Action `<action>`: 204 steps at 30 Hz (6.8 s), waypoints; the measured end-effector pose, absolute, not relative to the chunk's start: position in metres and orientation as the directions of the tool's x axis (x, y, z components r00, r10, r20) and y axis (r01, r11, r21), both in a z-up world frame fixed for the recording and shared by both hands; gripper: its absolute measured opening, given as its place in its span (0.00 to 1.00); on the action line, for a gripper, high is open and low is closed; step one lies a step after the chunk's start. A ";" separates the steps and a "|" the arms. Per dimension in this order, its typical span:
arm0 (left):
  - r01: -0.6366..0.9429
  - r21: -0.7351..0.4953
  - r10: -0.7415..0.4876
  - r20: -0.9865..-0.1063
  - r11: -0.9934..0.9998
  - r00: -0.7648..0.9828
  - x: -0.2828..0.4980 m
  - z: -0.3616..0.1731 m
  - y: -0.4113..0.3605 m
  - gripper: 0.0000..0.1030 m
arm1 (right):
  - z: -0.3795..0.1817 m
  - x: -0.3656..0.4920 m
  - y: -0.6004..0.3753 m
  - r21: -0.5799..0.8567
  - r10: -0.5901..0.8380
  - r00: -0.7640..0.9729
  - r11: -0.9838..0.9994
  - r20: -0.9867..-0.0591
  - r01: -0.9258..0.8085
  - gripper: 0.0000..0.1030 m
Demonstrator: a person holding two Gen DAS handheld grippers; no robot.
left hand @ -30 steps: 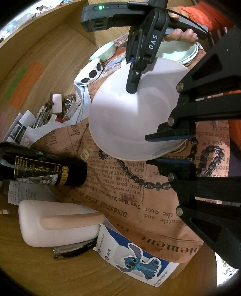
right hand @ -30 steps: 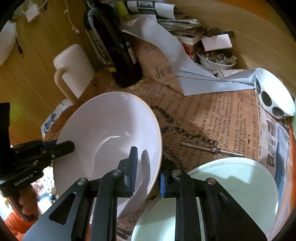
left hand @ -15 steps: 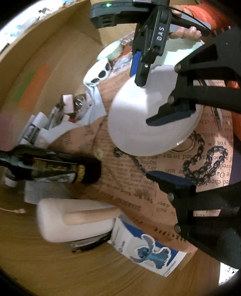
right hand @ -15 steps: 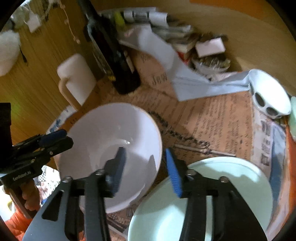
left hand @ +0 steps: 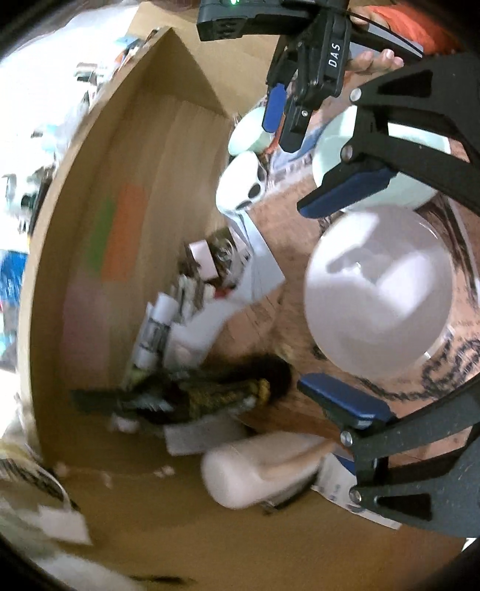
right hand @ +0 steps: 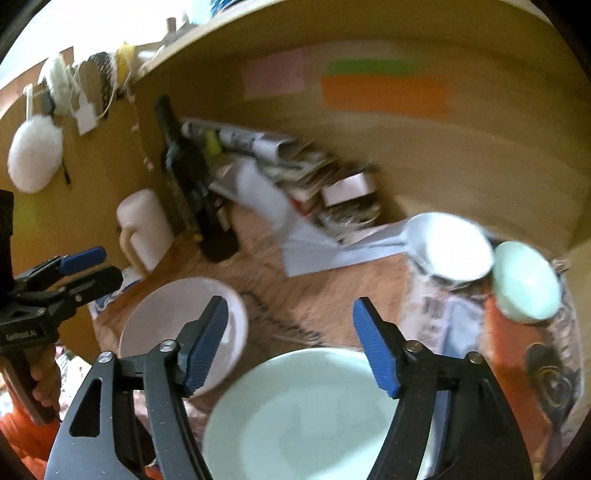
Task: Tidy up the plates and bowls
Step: 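Lower the mauve bowl onto the mint-green plate and open both grippers, then move both grippers to the white bowl rim and close them, then lift the white bowl with both grippers and carry it toward the mauve bowl, then lower the white bowl with both grippers toward the mauve bowl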
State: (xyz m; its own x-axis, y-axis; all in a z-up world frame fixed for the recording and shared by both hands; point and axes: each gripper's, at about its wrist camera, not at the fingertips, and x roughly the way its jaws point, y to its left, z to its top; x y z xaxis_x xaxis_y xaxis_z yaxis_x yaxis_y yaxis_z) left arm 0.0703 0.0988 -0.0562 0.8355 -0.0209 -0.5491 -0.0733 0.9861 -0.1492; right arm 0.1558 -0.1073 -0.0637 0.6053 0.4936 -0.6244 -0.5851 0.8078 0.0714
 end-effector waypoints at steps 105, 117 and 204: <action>0.154 -0.046 -0.132 -0.781 0.987 0.610 0.292 -0.095 -0.017 0.13 | -0.095 0.286 -0.198 0.196 0.381 0.545 0.909 -0.747 -0.367 0.17; 0.128 -0.072 -0.142 -0.697 0.989 0.703 0.223 -0.062 0.007 0.13 | -0.066 0.234 -0.182 0.167 0.411 0.602 0.892 -0.684 -0.420 0.17; -0.091 -0.075 0.001 -0.764 0.993 0.645 0.070 -0.120 0.118 0.26 | -0.132 0.143 -0.029 0.079 0.464 0.418 0.737 -0.781 -0.671 0.22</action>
State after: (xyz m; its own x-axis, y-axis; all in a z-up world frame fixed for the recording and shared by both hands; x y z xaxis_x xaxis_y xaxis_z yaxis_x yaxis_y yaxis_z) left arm 0.0705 0.1185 -0.1203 0.6450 0.0011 -0.7642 -0.0907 0.9930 -0.0752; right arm 0.1434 -0.0287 -0.1321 0.4178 0.4643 -0.7809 -0.6711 0.7371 0.0791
